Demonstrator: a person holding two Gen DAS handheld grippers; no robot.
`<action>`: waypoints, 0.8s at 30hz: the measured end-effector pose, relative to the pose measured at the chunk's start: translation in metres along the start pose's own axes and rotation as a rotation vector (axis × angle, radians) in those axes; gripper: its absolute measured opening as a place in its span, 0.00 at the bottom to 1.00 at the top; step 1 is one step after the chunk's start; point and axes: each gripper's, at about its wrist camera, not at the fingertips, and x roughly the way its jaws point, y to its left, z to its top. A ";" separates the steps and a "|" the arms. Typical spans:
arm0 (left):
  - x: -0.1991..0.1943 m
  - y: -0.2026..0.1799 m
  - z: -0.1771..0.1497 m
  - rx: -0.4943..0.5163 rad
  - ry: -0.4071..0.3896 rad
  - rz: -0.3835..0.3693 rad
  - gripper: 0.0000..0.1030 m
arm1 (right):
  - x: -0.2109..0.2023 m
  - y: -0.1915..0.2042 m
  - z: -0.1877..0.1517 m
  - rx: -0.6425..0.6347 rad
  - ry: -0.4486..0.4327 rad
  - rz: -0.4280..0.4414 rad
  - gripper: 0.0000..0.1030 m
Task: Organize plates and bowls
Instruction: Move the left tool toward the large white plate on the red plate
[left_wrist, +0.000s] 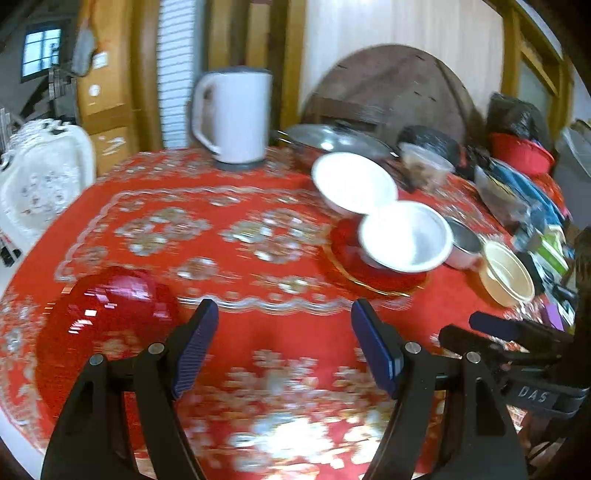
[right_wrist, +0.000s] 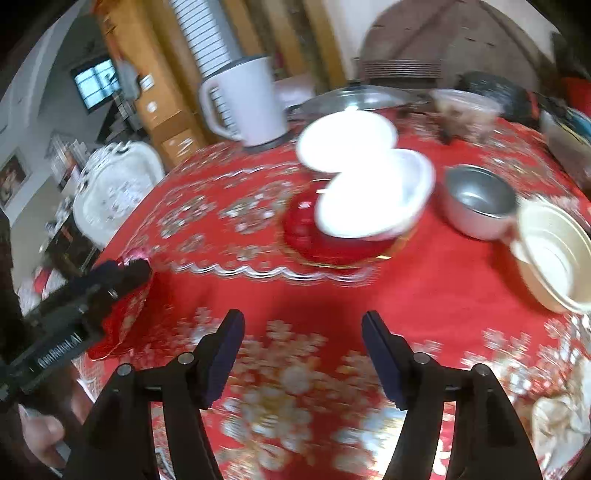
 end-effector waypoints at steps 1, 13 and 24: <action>0.005 -0.008 -0.001 0.007 0.010 -0.007 0.72 | -0.002 -0.007 -0.001 0.014 -0.001 -0.010 0.66; 0.034 -0.065 0.007 0.033 0.025 -0.031 0.72 | -0.019 -0.054 -0.002 0.088 -0.032 -0.074 0.67; 0.047 -0.085 0.009 0.064 0.031 -0.024 0.72 | -0.020 -0.064 0.002 0.115 -0.038 -0.065 0.70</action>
